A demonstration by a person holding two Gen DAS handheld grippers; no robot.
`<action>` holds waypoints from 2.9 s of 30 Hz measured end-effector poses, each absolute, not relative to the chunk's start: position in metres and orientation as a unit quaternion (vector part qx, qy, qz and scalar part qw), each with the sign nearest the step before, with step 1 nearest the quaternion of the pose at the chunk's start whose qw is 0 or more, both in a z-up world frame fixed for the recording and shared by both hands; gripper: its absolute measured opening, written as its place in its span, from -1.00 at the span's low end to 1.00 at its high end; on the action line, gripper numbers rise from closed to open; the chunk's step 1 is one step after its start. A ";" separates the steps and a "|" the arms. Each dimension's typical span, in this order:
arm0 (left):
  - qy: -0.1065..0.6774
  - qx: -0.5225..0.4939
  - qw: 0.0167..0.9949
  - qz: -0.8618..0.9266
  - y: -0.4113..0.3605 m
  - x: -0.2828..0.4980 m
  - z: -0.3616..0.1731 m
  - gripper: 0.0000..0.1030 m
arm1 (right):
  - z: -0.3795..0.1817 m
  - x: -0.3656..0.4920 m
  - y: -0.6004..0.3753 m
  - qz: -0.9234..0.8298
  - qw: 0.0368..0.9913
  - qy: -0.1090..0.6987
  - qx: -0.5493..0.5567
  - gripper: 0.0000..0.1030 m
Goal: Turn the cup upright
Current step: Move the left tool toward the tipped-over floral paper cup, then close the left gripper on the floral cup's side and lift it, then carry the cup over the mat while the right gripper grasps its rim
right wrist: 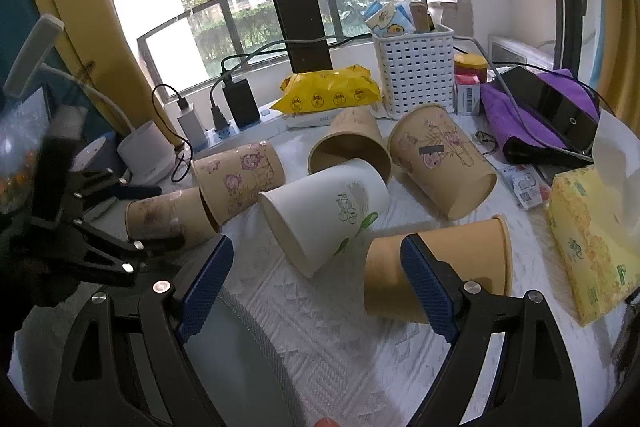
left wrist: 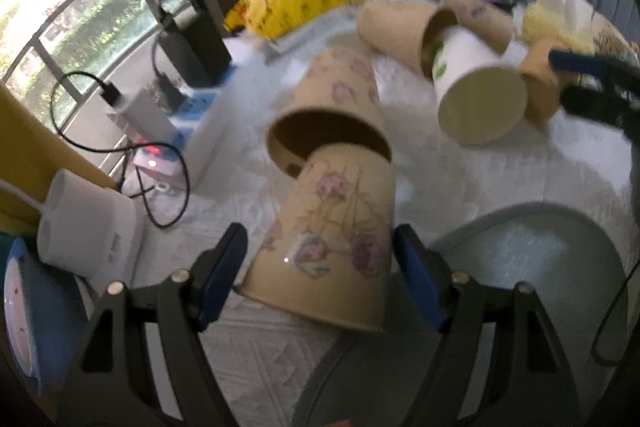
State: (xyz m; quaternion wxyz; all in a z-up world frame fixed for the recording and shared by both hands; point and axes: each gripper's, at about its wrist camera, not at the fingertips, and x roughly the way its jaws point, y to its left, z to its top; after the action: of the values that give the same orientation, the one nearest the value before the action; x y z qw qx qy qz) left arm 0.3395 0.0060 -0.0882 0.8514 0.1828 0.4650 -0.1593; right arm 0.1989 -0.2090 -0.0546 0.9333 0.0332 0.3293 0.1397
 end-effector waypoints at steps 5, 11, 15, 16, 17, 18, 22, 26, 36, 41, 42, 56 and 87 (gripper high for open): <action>0.468 0.177 0.851 -0.160 0.008 0.339 -0.089 0.47 | -0.051 0.197 -0.211 0.140 0.936 0.323 0.032 0.71; 0.458 0.167 0.857 -0.165 0.008 0.327 -0.075 0.26 | -0.042 0.185 -0.213 0.140 0.940 0.311 0.033 0.71; 0.440 0.161 0.866 -0.176 0.002 0.299 -0.056 0.26 | -0.031 0.168 -0.212 0.146 0.944 0.296 0.029 0.71; 0.435 0.159 0.868 -0.180 -0.001 0.290 -0.051 0.26 | -0.030 0.164 -0.212 0.147 0.944 0.294 0.028 0.71; 0.430 0.158 0.870 -0.184 -0.004 0.281 -0.047 0.26 | -0.028 0.160 -0.211 0.148 0.945 0.291 0.027 0.71; 0.427 0.160 0.870 -0.187 -0.007 0.274 -0.045 0.26 | -0.026 0.154 -0.211 0.150 0.945 0.288 0.026 0.71; 0.405 0.181 0.879 -0.175 -0.011 0.256 -0.041 0.26 | -0.024 0.132 -0.209 0.155 0.947 0.279 0.021 0.71; 0.396 0.163 0.892 -0.148 0.007 0.270 -0.041 0.27 | -0.023 0.116 -0.209 0.161 0.946 0.279 0.020 0.71; 0.485 0.103 0.851 -0.174 0.022 0.318 -0.085 0.30 | -0.027 0.133 -0.212 0.147 0.947 0.285 0.029 0.71; 0.493 0.087 0.847 -0.178 0.028 0.318 -0.086 0.30 | -0.040 0.152 -0.214 0.135 0.942 0.307 0.033 0.71; 0.493 0.084 0.846 -0.182 0.029 0.317 -0.086 0.28 | -0.040 0.153 -0.214 0.134 0.941 0.308 0.032 0.71; 0.445 0.078 0.864 -0.223 0.005 0.225 -0.046 0.22 | -0.033 0.117 -0.203 0.141 0.945 0.295 0.015 0.71; 0.423 0.040 0.870 -0.251 -0.031 0.121 -0.059 0.47 | -0.057 0.052 -0.176 0.238 0.912 0.325 -0.076 0.71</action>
State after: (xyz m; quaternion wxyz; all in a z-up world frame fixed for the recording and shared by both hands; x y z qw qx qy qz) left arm 0.1213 -0.0305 -0.0593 0.8697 0.0404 0.4230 -0.2513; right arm 0.0522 -0.1758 -0.0568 0.9121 -0.0761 0.3250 0.2379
